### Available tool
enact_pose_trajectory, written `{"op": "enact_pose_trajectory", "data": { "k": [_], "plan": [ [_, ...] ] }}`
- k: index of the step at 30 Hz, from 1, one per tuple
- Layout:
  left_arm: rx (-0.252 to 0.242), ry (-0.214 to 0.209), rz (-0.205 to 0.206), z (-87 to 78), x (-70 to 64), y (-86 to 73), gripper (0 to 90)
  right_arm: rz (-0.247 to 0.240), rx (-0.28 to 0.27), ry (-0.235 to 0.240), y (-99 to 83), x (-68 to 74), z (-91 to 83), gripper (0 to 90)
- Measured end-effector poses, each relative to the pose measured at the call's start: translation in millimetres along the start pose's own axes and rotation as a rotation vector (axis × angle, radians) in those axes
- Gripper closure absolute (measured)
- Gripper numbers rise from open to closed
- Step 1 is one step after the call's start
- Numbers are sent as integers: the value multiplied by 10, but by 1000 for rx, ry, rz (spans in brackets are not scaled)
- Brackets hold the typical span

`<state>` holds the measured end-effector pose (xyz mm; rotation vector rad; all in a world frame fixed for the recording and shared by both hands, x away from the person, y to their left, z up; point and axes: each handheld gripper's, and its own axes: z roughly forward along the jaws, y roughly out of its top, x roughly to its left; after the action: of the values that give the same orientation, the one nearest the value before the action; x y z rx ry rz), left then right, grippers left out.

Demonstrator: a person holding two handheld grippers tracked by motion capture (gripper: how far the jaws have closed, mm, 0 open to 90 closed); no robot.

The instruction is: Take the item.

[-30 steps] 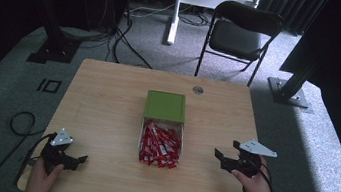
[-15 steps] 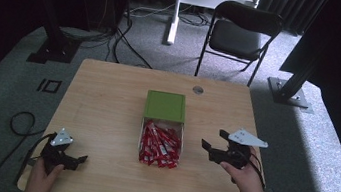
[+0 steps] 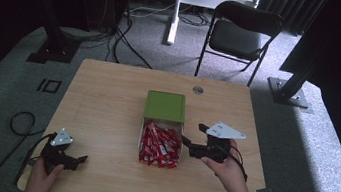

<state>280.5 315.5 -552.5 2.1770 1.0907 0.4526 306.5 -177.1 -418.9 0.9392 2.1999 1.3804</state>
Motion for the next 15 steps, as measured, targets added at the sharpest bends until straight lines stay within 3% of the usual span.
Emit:
{"op": "enact_pose_trajectory", "data": {
  "k": [15],
  "plan": [
    [2,0,2,-1,1,0,15,-57,36,95,104,393,393,237]
  ]
}}
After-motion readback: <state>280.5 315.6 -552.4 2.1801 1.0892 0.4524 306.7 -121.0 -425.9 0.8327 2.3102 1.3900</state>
